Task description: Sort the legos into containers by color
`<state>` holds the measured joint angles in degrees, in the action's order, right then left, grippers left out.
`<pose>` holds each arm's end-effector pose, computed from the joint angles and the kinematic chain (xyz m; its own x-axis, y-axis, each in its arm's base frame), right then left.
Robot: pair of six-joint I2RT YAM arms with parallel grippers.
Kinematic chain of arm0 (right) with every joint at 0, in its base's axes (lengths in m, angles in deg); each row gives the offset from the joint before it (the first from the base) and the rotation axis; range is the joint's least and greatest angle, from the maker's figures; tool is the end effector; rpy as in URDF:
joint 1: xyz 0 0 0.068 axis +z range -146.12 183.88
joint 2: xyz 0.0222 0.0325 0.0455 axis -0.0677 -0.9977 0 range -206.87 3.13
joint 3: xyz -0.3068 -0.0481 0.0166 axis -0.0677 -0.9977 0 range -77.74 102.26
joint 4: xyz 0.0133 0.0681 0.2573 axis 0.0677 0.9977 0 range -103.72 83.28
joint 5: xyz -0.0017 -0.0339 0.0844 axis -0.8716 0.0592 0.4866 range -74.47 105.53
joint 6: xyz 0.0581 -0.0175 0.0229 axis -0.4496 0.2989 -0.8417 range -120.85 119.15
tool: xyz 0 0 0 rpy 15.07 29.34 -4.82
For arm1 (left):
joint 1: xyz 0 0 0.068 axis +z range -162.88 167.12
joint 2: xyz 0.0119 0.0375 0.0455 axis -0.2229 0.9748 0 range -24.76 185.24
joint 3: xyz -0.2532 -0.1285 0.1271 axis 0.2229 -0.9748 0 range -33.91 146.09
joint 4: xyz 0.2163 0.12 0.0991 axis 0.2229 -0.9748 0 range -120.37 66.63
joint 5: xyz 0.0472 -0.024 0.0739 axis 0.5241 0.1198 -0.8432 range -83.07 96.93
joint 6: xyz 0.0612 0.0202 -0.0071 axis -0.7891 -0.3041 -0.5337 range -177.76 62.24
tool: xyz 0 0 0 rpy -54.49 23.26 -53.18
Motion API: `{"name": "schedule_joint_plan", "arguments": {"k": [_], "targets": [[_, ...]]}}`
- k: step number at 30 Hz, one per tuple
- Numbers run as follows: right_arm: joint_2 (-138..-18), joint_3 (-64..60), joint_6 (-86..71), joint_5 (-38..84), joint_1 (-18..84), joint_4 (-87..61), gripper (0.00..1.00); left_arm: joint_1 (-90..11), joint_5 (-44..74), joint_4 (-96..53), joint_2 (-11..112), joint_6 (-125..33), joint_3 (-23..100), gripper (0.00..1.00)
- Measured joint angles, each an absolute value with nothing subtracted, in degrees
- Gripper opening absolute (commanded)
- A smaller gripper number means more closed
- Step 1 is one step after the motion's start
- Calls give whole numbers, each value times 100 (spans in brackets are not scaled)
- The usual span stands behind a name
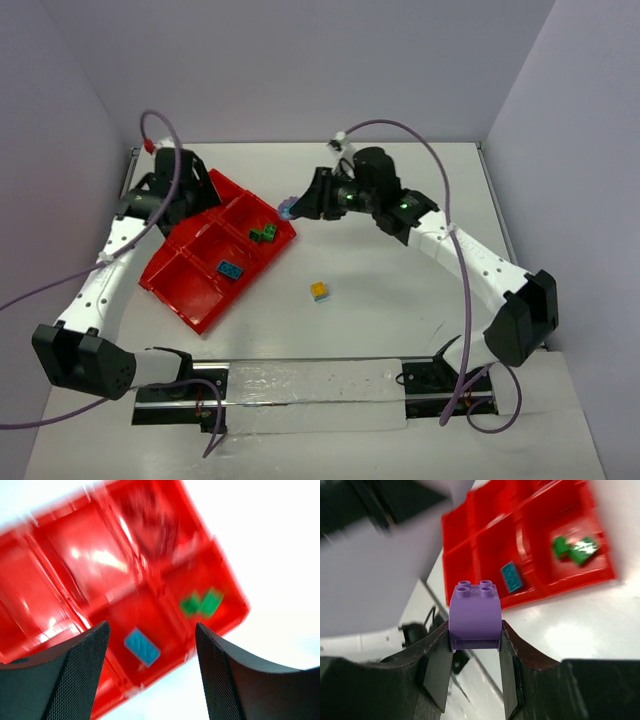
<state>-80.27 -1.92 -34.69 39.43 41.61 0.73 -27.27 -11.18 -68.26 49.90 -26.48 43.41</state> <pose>0.2664 0.2321 0.3960 -0.7235 0.0840 -0.6852 -0.5461 0.5376 0.6425 0.2726 -0.0538 0.3956 -0.5632 -0.3650 -0.7413 -0.3267 0.9224 -0.2060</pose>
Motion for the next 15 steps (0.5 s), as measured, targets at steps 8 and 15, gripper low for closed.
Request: {"name": "schedule_joint_plan", "arguments": {"k": [8,15], "targets": [[-9391,914,-3012,3850,5623,488,0,-2058,-1036,-7146,4886,-2540,5306,80],[-10467,1870,-2994,3625,6024,634,0,-2030,-970,-7224,4723,-2316,5301,80]]}}
